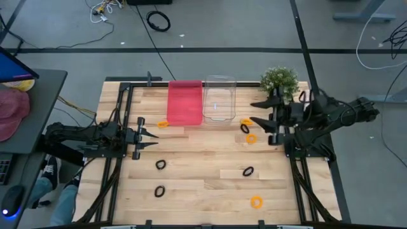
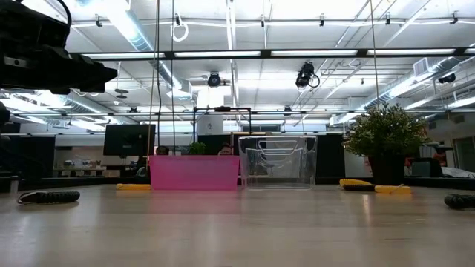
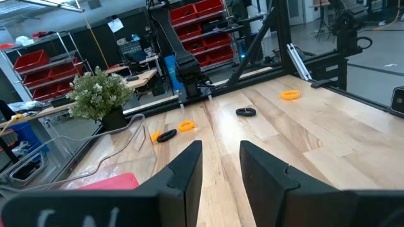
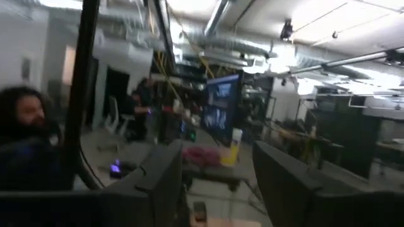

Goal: Sort spring keychains
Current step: Put the yellow spring keychain into the transparent bin

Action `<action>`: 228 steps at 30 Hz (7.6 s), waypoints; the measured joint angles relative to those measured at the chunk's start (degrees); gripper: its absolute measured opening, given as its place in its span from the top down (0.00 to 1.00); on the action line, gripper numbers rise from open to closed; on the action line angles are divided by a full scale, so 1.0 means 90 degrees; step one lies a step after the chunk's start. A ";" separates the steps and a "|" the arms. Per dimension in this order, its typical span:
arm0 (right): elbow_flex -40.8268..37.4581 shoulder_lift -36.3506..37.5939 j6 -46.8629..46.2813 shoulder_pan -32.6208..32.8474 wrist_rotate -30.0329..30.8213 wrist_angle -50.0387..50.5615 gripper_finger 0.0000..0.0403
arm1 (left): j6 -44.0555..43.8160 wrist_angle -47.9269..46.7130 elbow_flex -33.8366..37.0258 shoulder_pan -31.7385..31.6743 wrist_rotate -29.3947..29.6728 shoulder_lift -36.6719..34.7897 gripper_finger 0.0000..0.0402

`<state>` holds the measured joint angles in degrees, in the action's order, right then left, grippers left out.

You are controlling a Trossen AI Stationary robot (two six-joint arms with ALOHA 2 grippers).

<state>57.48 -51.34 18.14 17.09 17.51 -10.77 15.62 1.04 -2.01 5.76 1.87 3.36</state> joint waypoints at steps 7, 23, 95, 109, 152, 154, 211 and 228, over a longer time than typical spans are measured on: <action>0.0023 -0.0077 0.1025 0.0255 0.0003 0.0492 0.51 | 0.0002 0.0001 0.0000 0.0000 0.0000 0.0000 0.72; 0.0025 -0.0230 -0.0429 0.0338 -0.0062 0.0597 0.51 | 0.0000 0.0000 -0.0001 -0.0002 0.0000 0.0002 0.72; 0.0086 -0.1932 -0.6258 -0.2947 0.0940 0.7401 0.51 | -0.0001 -0.0019 -0.0001 -0.0002 0.0000 0.0000 0.72; -0.0738 -0.1930 -0.6577 -0.3232 0.0142 0.6733 0.51 | 0.0000 -0.0017 -0.0001 -0.0001 0.0000 0.0002 0.72; -0.2032 -0.4011 -0.5785 -0.5216 -0.1255 0.4705 0.51 | 0.0000 -0.0019 -0.0001 -0.0002 0.0002 0.0002 0.72; -0.2032 -0.4011 -0.5650 -0.5248 -0.1260 0.4707 0.51 | 0.0002 -0.0019 -0.0001 -0.0002 0.0002 0.0002 0.72; -0.1670 -0.1896 -0.3728 -0.3862 0.0436 0.1712 0.98 | -0.0001 -0.0019 -0.0001 0.0000 0.0002 0.0000 0.72; -0.1667 -0.1963 -0.3406 -0.3763 0.0431 0.0895 0.98 | 0.0001 -0.0022 -0.0001 -0.0001 0.0000 0.0000 0.72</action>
<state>42.48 -69.01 -12.51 -16.78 21.39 -2.71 15.63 0.84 -2.02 5.75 1.87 3.36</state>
